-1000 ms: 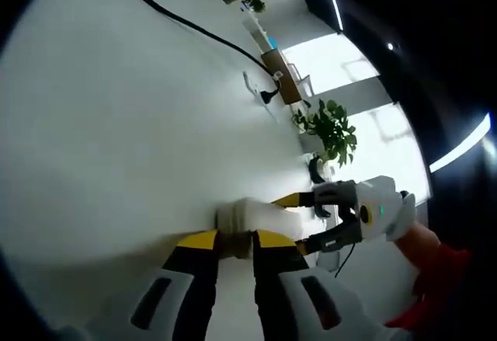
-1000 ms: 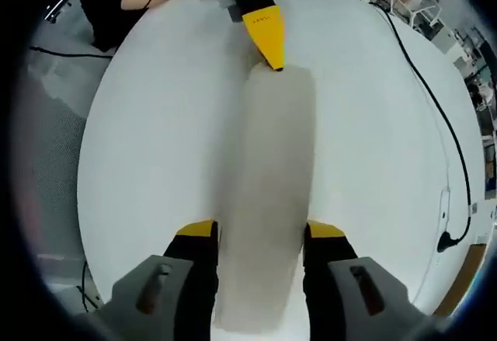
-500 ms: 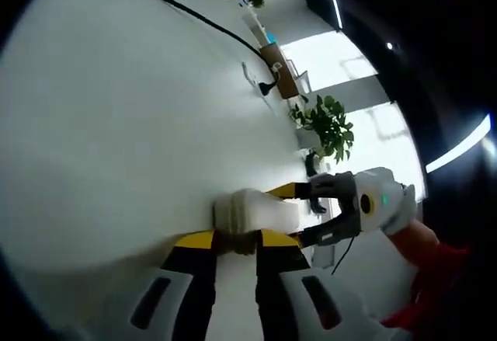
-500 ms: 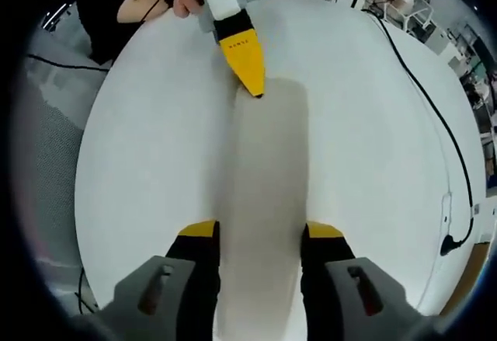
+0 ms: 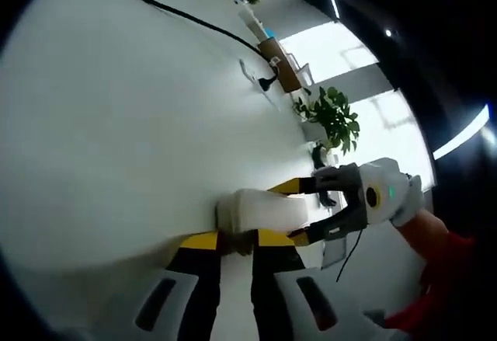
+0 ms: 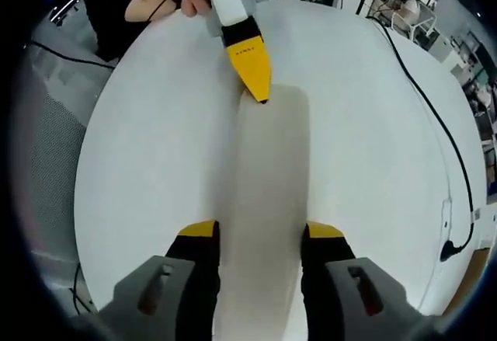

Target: Arrange the utensils inside the cutlery case until each visible utensil rests in its matching compartment.

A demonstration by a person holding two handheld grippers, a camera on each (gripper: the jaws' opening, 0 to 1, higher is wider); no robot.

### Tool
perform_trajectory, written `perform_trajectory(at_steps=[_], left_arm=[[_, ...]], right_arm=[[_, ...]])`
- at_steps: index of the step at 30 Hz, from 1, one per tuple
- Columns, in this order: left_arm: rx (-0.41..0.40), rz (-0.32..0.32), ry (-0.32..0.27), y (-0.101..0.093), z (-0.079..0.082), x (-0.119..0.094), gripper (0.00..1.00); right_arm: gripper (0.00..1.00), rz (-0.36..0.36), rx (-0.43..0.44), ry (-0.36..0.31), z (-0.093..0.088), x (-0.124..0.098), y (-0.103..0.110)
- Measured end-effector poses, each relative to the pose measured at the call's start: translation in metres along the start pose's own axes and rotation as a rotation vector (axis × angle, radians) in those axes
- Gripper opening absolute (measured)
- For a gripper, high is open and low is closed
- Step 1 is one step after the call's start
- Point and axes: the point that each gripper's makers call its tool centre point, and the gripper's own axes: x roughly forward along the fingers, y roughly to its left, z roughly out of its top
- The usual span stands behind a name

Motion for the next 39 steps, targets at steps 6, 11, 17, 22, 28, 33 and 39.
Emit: perform_trajectory(at_steps=[6, 11, 17, 22, 28, 33, 39], left_arm=[[-0.118, 0.018, -0.047, -0.059, -0.009, -0.004, 0.18], [-0.198, -0.049, 0.034, -0.053, -0.007, -0.003, 0.11], [-0.111, -0.026, 0.057, -0.035, 0.002, -0.016, 0.19], [-0.081, -0.061, 0.05, -0.012, 0.023, -0.014, 0.19], [0.024, -0.111, -0.039, -0.018, 0.017, -0.005, 0.05], [-0.005, -0.057, -0.033, -0.015, 0.01, -0.001, 0.09], [0.06, -0.011, -0.105, -0.021, 0.026, -0.006, 0.2]], right_arm=[[0.4, 0.016, -0.099, -0.036, 0.002, -0.001, 0.009], [0.4, 0.029, -0.183, -0.048, 0.003, 0.0, 0.019], [0.4, 0.047, -0.155, -0.057, -0.002, 0.002, 0.016], [0.4, 0.052, -0.153, -0.05, -0.003, 0.004, 0.015], [0.39, 0.058, -0.162, -0.03, -0.005, 0.005, 0.012], [0.4, 0.055, -0.169, -0.032, -0.005, 0.006, 0.01], [0.4, 0.028, -0.098, -0.032, -0.006, 0.006, 0.007]])
